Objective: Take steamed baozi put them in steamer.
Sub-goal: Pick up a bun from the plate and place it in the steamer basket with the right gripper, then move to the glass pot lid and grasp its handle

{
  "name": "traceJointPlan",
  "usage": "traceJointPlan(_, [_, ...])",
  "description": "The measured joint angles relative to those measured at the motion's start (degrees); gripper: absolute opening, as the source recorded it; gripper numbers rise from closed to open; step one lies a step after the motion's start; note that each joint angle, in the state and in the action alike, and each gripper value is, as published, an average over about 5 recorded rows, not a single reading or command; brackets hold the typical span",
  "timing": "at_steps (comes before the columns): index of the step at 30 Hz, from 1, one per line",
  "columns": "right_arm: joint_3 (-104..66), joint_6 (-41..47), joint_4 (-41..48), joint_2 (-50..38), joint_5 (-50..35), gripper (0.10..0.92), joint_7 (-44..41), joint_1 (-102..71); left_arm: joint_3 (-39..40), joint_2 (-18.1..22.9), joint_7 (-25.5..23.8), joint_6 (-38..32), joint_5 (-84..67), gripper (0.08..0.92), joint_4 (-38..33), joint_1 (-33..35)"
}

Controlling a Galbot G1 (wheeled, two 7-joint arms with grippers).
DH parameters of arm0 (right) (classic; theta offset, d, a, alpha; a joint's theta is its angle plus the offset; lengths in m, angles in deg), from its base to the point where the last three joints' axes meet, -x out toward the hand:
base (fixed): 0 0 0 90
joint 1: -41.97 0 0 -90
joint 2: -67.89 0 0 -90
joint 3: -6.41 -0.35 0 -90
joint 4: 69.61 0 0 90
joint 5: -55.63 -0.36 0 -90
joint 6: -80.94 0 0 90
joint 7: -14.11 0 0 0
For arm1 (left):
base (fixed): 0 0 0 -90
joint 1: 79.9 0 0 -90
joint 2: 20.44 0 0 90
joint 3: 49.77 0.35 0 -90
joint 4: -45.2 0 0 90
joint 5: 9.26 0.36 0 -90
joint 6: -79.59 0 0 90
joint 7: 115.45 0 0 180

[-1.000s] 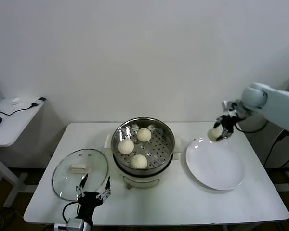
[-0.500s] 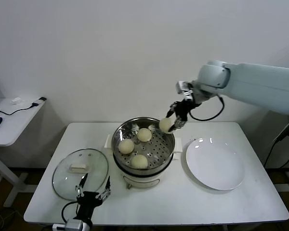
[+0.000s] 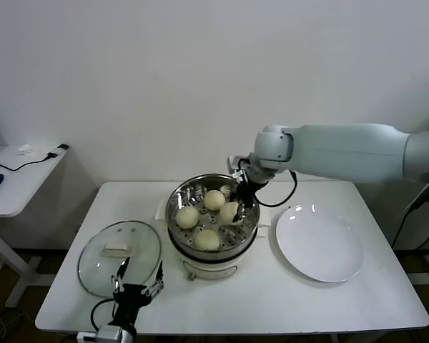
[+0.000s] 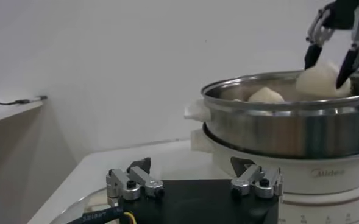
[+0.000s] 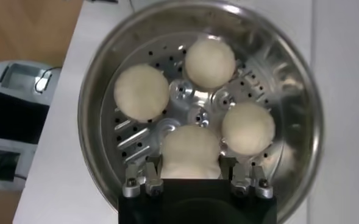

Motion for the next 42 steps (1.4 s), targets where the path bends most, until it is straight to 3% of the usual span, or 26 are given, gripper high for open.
traceJointPlan(9, [0.2,0.8,0.7,-0.1,1.9,0.640,1.3,-2.4,0.1,0.1,-0.3,0.2,0.0,0.823,0.6,-0.5])
traceJointPlan(17, [-1.4,-1.0,1.0,-1.1,1.7,0.810,1.4,-3.4,0.0,0.1,-0.4,0.3,0.0,0.823,0.6,-0.5])
traceJointPlan(28, [-8.5,-5.6,1.7,-6.1,-2.9,0.823,0.3,-3.8,-0.1,0.2,-0.4,0.4,0.1,0.823,-0.7,0.3])
traceJointPlan(34, [-21.7,-9.6,2.4,-12.3,-4.4,0.823,7.7,-11.4,-0.4,-0.2,-0.1,0.4,-0.3,0.823,-0.8,0.3])
traceJointPlan(42, [-48.7,-14.7,-0.2,-21.1,0.8,0.823,22.0,-31.1,-0.9,-1.7,1.7,0.5,-1.6,0.823,-0.5,-0.7])
